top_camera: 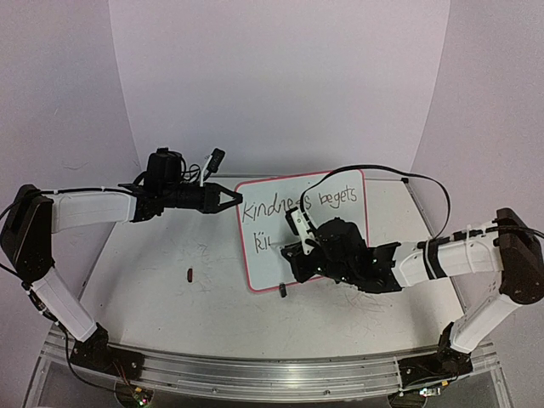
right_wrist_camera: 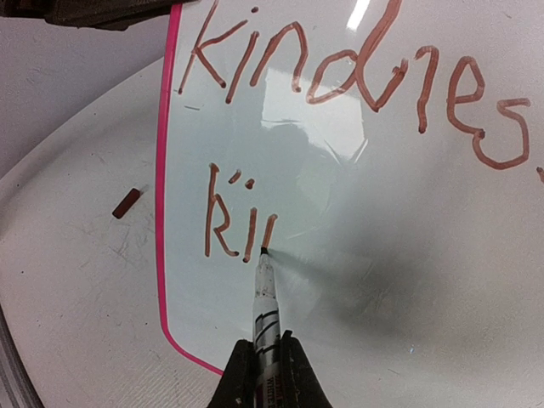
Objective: Write a sentence on the whiteboard
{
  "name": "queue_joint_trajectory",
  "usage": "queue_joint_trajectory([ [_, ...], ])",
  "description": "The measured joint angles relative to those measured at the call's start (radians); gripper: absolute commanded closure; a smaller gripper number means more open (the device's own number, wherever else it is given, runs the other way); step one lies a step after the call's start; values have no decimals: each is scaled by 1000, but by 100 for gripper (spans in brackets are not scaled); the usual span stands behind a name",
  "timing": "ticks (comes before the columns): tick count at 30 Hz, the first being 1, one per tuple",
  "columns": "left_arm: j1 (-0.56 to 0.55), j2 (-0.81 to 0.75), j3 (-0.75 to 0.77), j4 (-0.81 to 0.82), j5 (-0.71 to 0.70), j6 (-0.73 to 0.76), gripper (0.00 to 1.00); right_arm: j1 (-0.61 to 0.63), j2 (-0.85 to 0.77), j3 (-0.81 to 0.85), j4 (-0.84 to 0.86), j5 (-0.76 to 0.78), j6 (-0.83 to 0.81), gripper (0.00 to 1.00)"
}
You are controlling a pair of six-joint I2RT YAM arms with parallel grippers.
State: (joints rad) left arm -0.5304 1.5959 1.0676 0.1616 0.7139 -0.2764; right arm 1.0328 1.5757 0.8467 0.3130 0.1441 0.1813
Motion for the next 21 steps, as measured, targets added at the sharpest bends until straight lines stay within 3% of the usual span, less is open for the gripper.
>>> queue_joint_trajectory([
  [21,0,0,0,0,0,0,100,2,0,-5,1,-5,7,100],
])
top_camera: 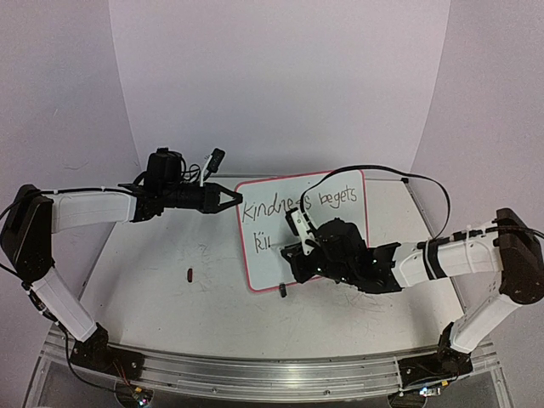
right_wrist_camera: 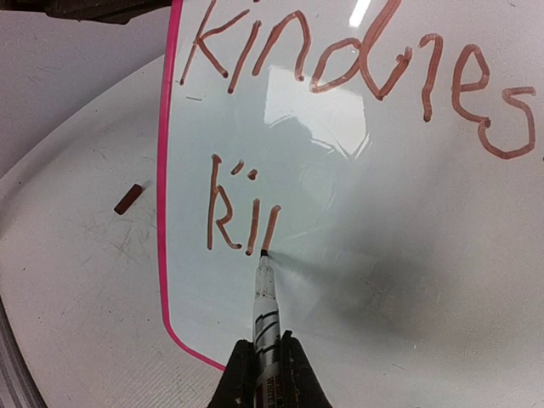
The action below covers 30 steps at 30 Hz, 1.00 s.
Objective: Write a sentence on the whiteboard
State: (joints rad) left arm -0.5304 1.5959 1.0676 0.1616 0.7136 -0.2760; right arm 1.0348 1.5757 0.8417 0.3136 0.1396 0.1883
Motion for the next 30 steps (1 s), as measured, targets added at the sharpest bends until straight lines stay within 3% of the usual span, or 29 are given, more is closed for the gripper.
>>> queue_joint_trajectory([
  [30,0,0,0,-1,-1,0,100,-12,-8,21,8,41,20,100],
])
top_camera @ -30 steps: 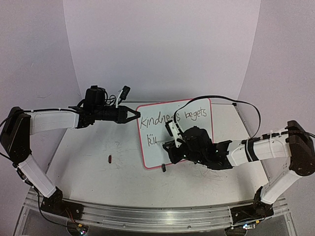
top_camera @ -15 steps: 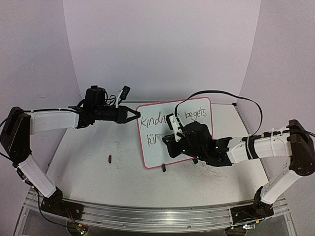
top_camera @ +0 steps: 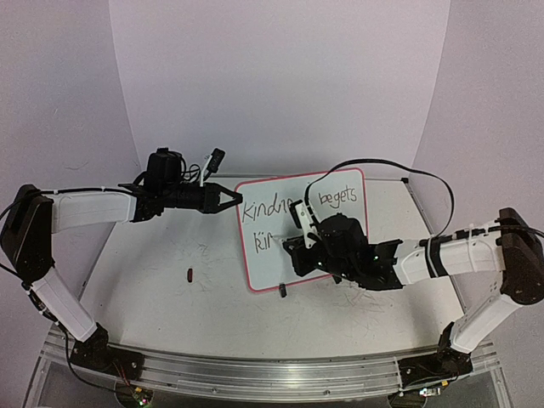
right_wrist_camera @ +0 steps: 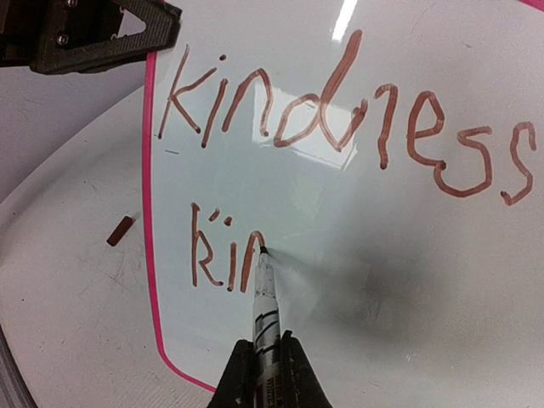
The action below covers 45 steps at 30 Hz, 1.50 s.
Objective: Write a sentence on the whiteboard
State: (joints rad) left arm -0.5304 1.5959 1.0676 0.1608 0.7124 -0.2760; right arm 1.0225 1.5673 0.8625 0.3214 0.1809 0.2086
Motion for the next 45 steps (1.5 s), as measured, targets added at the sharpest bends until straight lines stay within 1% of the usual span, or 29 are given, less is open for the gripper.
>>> queue_joint_trajectory([
  [9,0,0,0,-3,-1,1,100,8,-1,-57,-4,-36,34,100],
  [23,0,0,0,-2,1,7,100,3,-66,-55,-30,-1,35,100],
  [35,0,0,0,-3,0,7,100,-3,-43,-45,-31,41,30,100],
  [45,-1,0,0,-2,0,7,100,-3,-28,-17,-23,35,1,100],
])
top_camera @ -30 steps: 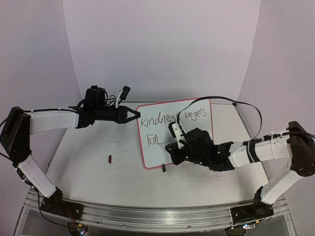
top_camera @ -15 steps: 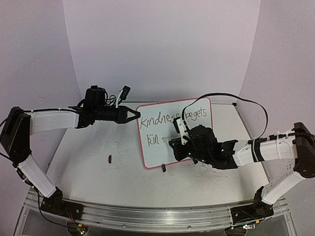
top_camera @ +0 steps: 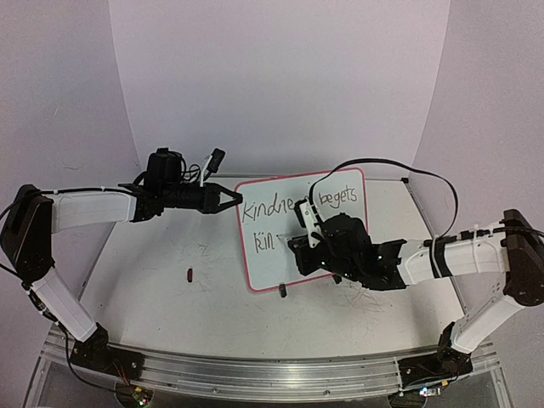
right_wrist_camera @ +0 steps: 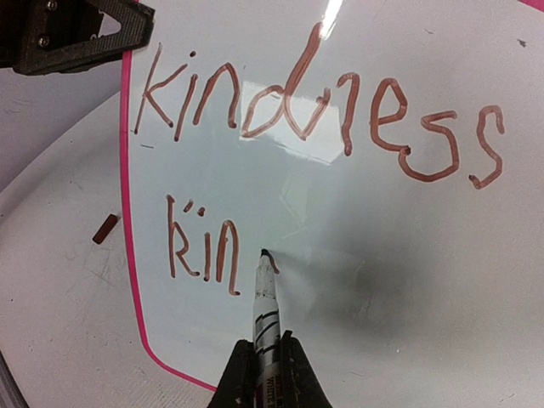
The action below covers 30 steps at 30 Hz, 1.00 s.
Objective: Write a sentence on the whiteboard
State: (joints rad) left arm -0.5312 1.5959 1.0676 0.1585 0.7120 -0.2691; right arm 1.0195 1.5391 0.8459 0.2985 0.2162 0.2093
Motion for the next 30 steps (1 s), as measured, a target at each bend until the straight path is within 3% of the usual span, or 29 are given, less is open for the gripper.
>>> queue_joint_trajectory([
  [14,0,0,0,0,0,0,100,1,3,-33,-3,-55,29,100],
  [30,0,0,0,0,-1,1,100,-2,3,-3,-16,-16,12,100],
])
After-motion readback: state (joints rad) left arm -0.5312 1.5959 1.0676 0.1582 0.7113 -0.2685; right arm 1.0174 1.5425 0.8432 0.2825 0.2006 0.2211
